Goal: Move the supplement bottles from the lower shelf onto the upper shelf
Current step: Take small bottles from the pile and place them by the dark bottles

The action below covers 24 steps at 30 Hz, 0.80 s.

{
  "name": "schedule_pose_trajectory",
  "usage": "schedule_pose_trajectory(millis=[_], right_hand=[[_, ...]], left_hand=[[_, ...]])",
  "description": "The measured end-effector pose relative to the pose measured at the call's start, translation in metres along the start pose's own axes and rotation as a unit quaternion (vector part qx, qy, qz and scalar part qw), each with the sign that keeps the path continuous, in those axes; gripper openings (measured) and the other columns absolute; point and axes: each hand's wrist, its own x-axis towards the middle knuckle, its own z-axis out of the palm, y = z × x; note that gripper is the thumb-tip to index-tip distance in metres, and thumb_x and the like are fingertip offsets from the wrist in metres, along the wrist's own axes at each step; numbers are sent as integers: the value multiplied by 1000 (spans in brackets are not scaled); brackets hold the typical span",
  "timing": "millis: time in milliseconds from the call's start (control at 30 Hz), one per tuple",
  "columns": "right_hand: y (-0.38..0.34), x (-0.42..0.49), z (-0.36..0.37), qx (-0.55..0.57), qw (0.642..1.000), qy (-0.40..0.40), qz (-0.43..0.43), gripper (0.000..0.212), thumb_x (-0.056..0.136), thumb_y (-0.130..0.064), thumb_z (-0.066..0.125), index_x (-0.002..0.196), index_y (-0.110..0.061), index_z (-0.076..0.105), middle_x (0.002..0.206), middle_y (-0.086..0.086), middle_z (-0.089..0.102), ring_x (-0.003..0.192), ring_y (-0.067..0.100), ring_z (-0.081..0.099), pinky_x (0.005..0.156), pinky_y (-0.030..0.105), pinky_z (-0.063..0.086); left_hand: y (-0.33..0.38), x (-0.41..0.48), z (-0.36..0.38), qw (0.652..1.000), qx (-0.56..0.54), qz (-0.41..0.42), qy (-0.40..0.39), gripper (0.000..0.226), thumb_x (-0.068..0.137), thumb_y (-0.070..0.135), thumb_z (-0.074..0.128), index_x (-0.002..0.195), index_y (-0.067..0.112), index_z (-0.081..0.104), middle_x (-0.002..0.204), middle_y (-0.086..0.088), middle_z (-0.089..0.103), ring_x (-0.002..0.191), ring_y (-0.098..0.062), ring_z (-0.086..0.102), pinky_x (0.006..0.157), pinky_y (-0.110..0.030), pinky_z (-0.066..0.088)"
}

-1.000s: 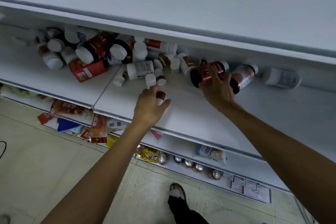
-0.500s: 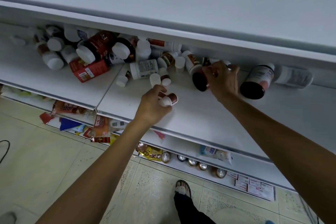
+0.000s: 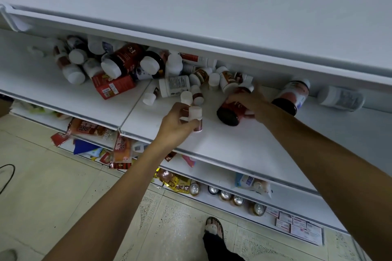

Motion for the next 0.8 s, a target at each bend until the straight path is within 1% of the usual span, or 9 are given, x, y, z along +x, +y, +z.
schedule_pose_trajectory(millis=[100, 200, 267, 333, 400, 467, 567, 700, 800], right_hand=[[8, -15, 7, -23, 998, -59, -12, 80, 76, -11, 74, 139, -26, 28, 117, 7, 43, 97, 24, 50, 62, 30, 47], [15, -30, 11, -54, 994, -55, -77, 79, 70, -10, 78, 133, -28, 32, 123, 7, 44, 102, 25, 51, 69, 34, 49], [13, -46, 11, -113, 980, -59, -153, 81, 67, -9, 79, 131, -28, 34, 123, 8, 45, 101, 22, 51, 65, 28, 48], [9, -65, 16, -163, 959, -73, -221, 81, 68, -12, 79, 133, -28, 33, 114, 3, 51, 92, 14, 54, 61, 21, 44], [2, -89, 26, -158, 952, -83, -247, 81, 70, -14, 79, 133, -30, 32, 98, -9, 55, 81, 3, 55, 59, 15, 43], [-7, -115, 39, -159, 942, -92, -281, 81, 71, -15, 79, 135, -31, 30, 93, -16, 53, 79, 0, 55, 61, 12, 44], [-14, -156, 57, -163, 919, -116, -340, 74, 74, -16, 76, 131, -32, 32, 101, -7, 51, 83, 5, 56, 70, 18, 49], [-25, -203, 76, -156, 901, -132, -384, 66, 73, -22, 75, 119, -46, 33, 113, 5, 50, 91, 18, 59, 80, 35, 55], [-42, -231, 91, -105, 895, -145, -410, 68, 71, -23, 76, 120, -42, 33, 116, 4, 51, 97, 22, 60, 86, 44, 54]], left_hand=[[-1, -8, -5, 1000, -18, 8, -8, 28, 94, 18, 48, 119, 32, 46, 110, -3, 59, 97, -21, 58, 80, -31, 47], [-1, -19, -14, 999, -26, 36, -23, 32, 97, 15, 37, 113, 40, 48, 110, -2, 57, 88, -13, 57, 70, -24, 48], [2, -28, -22, 998, -51, 39, -21, 31, 96, 14, 40, 109, 41, 51, 110, -4, 58, 88, -15, 59, 69, -25, 50], [3, -38, -33, 997, -63, 50, -18, 31, 91, 15, 53, 111, 38, 51, 107, -6, 59, 87, -18, 61, 73, -30, 53], [1, -52, -48, 996, -48, 76, -16, 43, 83, 13, 66, 110, 41, 49, 100, -4, 58, 84, -18, 58, 75, -32, 51], [-1, -70, -66, 995, -35, 98, 1, 53, 78, 9, 71, 103, 48, 46, 99, -5, 58, 84, -19, 57, 75, -34, 50], [-5, -97, -93, 993, -29, 113, 37, 55, 77, 5, 70, 100, 49, 44, 103, -11, 58, 86, -22, 58, 74, -36, 49], [5, -137, -132, 986, -7, 146, 78, 48, 77, 12, 73, 107, 38, 46, 100, 3, 57, 91, -21, 59, 77, -35, 50], [21, -166, -159, 978, 0, 181, 100, 53, 73, 14, 77, 107, 41, 45, 103, 9, 56, 92, -17, 61, 78, -34, 51]])
